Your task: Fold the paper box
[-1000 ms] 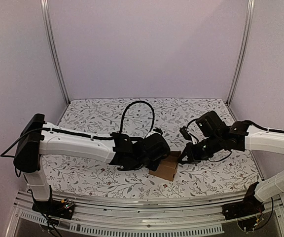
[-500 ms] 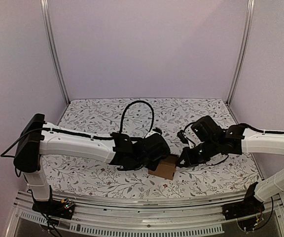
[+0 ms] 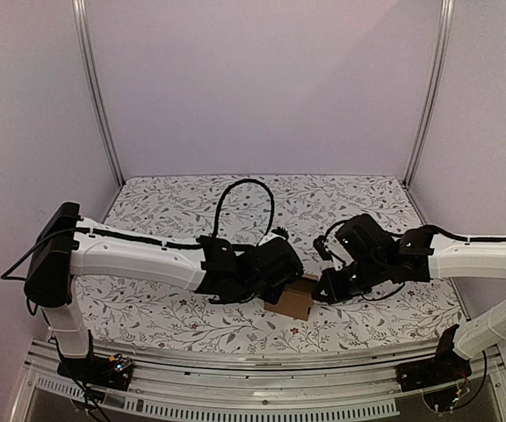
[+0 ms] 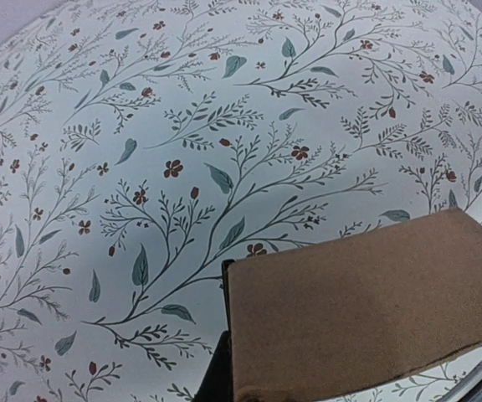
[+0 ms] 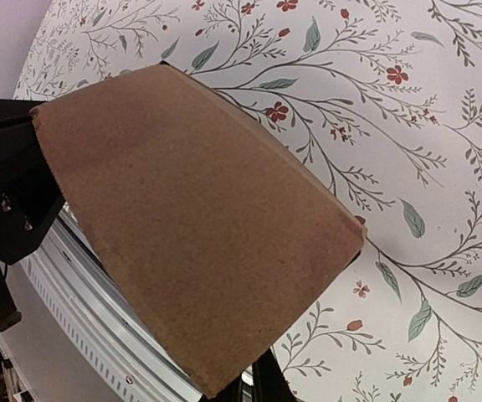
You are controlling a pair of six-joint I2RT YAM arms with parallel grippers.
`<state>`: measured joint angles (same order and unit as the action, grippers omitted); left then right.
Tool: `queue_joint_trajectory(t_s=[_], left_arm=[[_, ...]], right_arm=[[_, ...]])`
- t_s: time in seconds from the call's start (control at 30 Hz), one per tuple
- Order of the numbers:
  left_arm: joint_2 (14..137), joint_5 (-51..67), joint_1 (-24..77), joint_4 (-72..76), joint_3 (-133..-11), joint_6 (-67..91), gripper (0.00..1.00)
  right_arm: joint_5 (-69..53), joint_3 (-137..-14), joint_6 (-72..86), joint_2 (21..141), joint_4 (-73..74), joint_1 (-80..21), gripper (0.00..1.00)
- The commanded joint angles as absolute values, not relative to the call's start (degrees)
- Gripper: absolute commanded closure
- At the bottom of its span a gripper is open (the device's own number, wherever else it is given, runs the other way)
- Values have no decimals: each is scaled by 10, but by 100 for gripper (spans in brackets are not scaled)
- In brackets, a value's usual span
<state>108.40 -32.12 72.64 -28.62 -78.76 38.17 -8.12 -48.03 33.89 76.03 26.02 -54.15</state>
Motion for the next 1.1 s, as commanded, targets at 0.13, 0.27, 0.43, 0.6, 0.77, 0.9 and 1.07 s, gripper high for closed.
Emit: queue_joint_trajectory(t_s=[0.13,0.27,0.43,0.6,0.77,0.9,1.07], left_arm=[[1094,-273,746,-293,-763,391,100],[1095,-274,747,-293,-763,392,100],[1099,-276,747,-293,-768,390,100],[1102,-278,747,-294,-774,389,100],[1102,-277,748,-295,-776,388,100],[1099,-275,749,-295,-775,388,94],[1092,-271,749,-292,-775,382,82]], right_arm=[[-44,-487,327,751,283,-547,76],[-38,-503,306,716,310,-547,68],[-73,-525,289,672,318,-547,62],[-56,-546,280,646,319,-547,59],[-14,-571,275,671,315,-547,72],[-10,-570,279,700,285,-546,73],[-29,-561,280,732,250,-547,73]])
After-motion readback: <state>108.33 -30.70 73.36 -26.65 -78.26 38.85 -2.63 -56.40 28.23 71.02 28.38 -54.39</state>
